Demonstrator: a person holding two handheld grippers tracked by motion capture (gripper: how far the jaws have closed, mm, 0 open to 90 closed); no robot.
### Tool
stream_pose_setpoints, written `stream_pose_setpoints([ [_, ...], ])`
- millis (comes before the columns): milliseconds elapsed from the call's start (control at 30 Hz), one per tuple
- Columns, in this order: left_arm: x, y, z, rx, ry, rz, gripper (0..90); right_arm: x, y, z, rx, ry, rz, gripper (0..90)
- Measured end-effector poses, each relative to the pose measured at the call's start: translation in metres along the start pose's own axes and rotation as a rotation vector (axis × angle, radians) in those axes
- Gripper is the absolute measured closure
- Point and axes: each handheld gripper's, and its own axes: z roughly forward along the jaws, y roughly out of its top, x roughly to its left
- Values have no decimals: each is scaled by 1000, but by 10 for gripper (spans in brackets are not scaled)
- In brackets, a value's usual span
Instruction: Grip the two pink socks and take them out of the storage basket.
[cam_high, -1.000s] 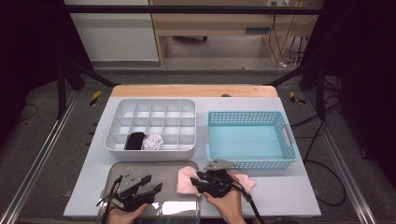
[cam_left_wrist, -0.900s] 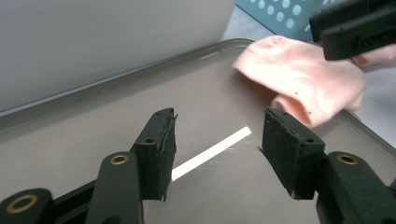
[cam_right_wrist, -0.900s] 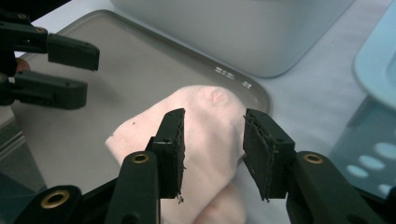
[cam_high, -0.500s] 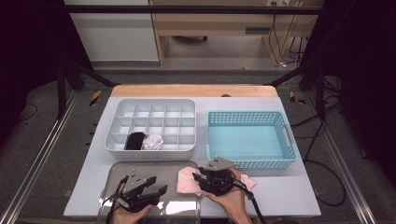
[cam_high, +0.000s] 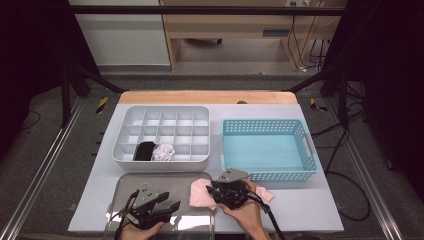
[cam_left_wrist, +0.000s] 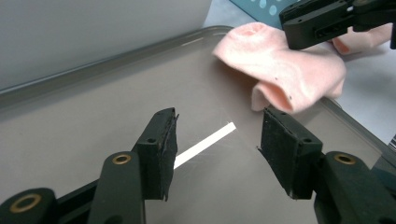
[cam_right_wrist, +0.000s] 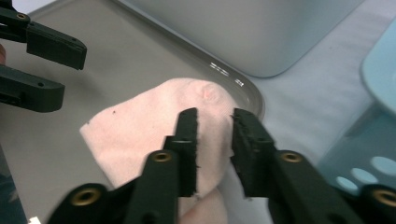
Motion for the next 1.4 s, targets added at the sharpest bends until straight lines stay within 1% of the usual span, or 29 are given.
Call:
stream_pose_setpoints([
  [67, -1, -1, 1, 8, -6, 5, 457, 0, 0, 1, 8, -3, 2, 857],
  [100, -2, -1, 1, 10, -8, 6, 461, -1, -1, 1, 12, 6, 5, 880],
  [200, -3, -1, 2, 12, -17, 13, 469, -3, 0, -3, 6, 23, 17, 896],
  [300, -5, -1, 4, 16, -22, 16, 469, -4, -1, -10, -9, 24, 35, 898],
  [367, -7, 0, 6, 16, -27, 14, 469, -6, -2, -14, -18, 8, 47, 898],
  [433, -9, 1, 8, 20, -32, 22, 468, -6, -4, -18, -33, -10, 63, 897],
  [500, -12, 1, 10, 27, -36, 30, 464, -7, -8, -21, -28, -23, 82, 895],
  [533, -13, 2, 11, 26, -39, 37, 464, -6, -10, -22, -18, -33, 87, 894],
  [567, -14, 3, 12, 23, -38, 36, 464, -5, -12, -23, -5, -50, 88, 892],
  [600, -14, 4, 12, 19, -37, 37, 464, -4, -14, -24, 7, -57, 83, 891],
  [667, -15, 7, 14, 19, -39, 36, 465, -3, -18, -27, 24, -73, 100, 885],
  [700, -15, 8, 15, 19, -41, 37, 465, -2, -20, -29, 27, -76, 97, 883],
  [800, -18, 11, 19, 22, -46, 42, 469, 1, -25, -34, 36, -76, 111, 864],
  [867, -22, 14, 23, 28, -54, 52, 470, 3, -28, -37, 52, -80, 109, 826],
  [900, -24, 15, 25, 30, -57, 58, 470, 4, -30, -38, 58, -73, 115, 804],
  [933, -26, 16, 27, 29, -57, 62, 470, 3, -32, -39, 55, -72, 110, 793],
  [1000, -27, 17, 28, 24, -56, 66, 474, 3, -32, -45, 14, -57, 86, 771],
  [1067, -24, 17, 25, 12, -51, 52, 474, 5, -30, -48, -16, -42, 66, 741],
  [1167, -14, 17, 16, -19, -37, 21, 484, 12, -26, -46, -39, -11, 28, 694],
  [1333, 0, 13, 5, -48, 7, -17, 509, 26, -22, -33, -26, 43, -19, 596],
  [1400, 6, 11, 3, -52, 19, -34, 514, 32, -22, -27, -17, 59, -50, 548],
])
